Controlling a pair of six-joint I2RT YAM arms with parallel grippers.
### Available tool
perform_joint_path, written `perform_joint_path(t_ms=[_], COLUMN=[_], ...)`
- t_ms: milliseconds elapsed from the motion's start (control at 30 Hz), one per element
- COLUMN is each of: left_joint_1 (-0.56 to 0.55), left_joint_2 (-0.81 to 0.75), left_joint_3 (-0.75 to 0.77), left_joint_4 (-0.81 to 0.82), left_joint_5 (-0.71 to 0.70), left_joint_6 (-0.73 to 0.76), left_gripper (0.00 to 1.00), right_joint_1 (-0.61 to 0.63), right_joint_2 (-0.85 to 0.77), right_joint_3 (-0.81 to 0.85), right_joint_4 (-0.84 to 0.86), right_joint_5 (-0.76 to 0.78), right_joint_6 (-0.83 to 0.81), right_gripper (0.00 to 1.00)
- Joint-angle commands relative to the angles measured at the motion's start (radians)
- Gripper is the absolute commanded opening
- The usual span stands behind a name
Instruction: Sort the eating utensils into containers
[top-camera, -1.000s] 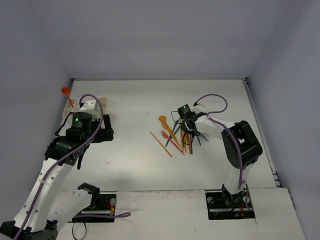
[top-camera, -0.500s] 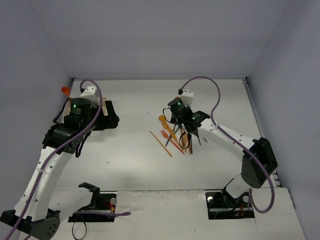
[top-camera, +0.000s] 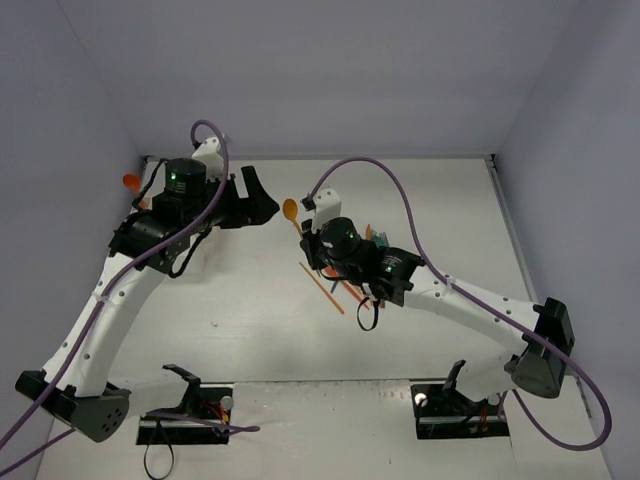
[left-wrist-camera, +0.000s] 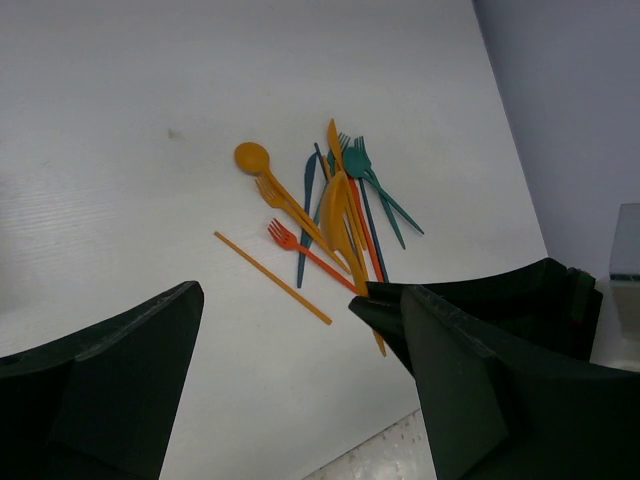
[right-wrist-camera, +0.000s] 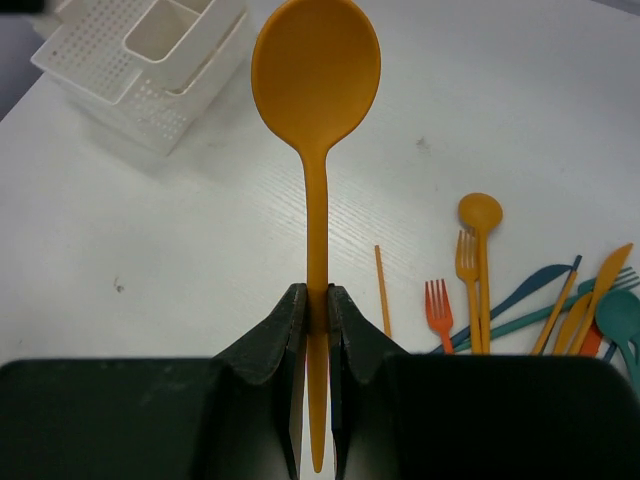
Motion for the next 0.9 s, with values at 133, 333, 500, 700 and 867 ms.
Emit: perform_joint_path(t_ms=[133, 333, 500, 700, 867], left_joint_1=[-0.127, -0.198, -0.216, -0.219, -0.218], left_joint_2=[0.055, 0.095, 0.117, 0.122, 0.116], left_joint_3=[0.040, 0.042, 0.054, 0.052, 0.037], left_joint_4=[0.088, 0.088, 0.089, 0.096, 0.120], left_joint_5=[-0.088, -0.187, -0.217, -0.223, -0.221], left_joint_6=[-0.017, -0.015, -0.026, -0.044, -0.055], left_gripper=[0.72, 0.60, 0.50, 0.24, 0.10], right_joint_1=[0.016, 0.019, 0.019, 0.022, 0.022], right_joint_2=[-0.083, -0.097, -0.108, -0.109, -0.105], right_joint_3=[0.027, 0.016, 0.008, -0.004, -0.006], right_joint_4=[0.105, 0.108, 0.111, 0.114, 0.118], right_joint_5=[-0.081, -0.086, -0.086, -0.081, -0.074], right_joint_6=[-0.054, -0.060, -0.061, -0.060, -0.064], right_gripper=[0.00, 0.00, 0.00, 0.00, 0.00])
